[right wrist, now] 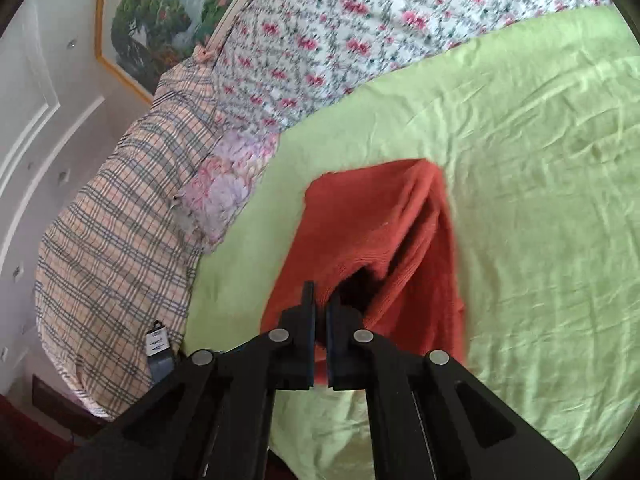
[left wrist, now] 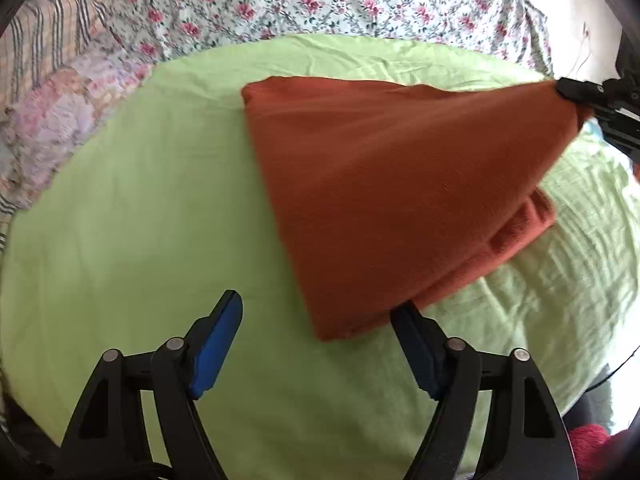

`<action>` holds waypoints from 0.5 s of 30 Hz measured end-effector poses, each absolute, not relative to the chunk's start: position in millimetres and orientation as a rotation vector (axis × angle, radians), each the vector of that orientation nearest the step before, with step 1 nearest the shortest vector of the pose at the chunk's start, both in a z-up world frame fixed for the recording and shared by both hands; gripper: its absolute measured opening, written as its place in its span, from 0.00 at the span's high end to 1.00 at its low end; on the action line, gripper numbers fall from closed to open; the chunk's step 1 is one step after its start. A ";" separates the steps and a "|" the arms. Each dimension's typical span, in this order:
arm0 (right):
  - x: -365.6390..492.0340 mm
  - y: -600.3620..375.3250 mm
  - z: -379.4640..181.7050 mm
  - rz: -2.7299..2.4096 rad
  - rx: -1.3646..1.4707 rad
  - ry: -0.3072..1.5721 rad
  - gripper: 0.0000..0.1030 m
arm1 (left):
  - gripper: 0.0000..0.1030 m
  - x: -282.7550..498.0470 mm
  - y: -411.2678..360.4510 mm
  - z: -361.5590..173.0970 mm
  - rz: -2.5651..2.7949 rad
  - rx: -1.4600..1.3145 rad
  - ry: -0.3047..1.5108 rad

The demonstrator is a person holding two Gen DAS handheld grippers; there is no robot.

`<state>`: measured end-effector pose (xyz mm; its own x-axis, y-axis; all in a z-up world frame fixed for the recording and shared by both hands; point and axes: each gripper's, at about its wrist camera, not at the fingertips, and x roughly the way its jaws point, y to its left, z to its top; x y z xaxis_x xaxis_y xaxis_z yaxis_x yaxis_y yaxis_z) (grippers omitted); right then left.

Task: Fold small clothes

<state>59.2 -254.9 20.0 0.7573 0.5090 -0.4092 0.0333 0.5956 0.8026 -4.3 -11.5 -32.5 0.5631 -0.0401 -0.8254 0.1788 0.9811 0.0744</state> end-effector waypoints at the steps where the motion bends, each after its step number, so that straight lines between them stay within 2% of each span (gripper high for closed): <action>1: 57.6 -256.4 16.2 0.294 0.911 0.686 0.96 | 0.31 -3.5 -13.3 -34.7 -0.116 0.177 0.975; 3: 55.6 -258.2 6.6 0.284 0.944 0.707 0.96 | 0.50 0.8 -10.6 -39.0 -0.065 0.176 0.998; 4: 55.5 -257.3 5.9 0.284 0.944 0.709 0.96 | 0.67 4.7 -2.1 -41.1 -0.063 0.108 1.029; 5: 55.9 -257.1 7.1 0.283 0.939 0.709 0.96 | 0.78 6.8 6.7 -40.9 -0.083 0.015 1.051; 8: 54.9 -251.1 13.7 0.287 0.882 0.717 0.96 | 0.88 1.2 15.1 -36.4 -0.080 -0.077 1.049; 10: 53.3 -239.9 11.1 0.196 0.701 0.782 0.96 | 0.93 -4.9 7.8 -38.5 -0.080 -0.043 1.052; 15: 54.4 -223.5 -44.4 0.082 0.510 0.954 0.96 | 0.94 -8.9 1.0 -47.8 -0.078 -0.020 1.075</action>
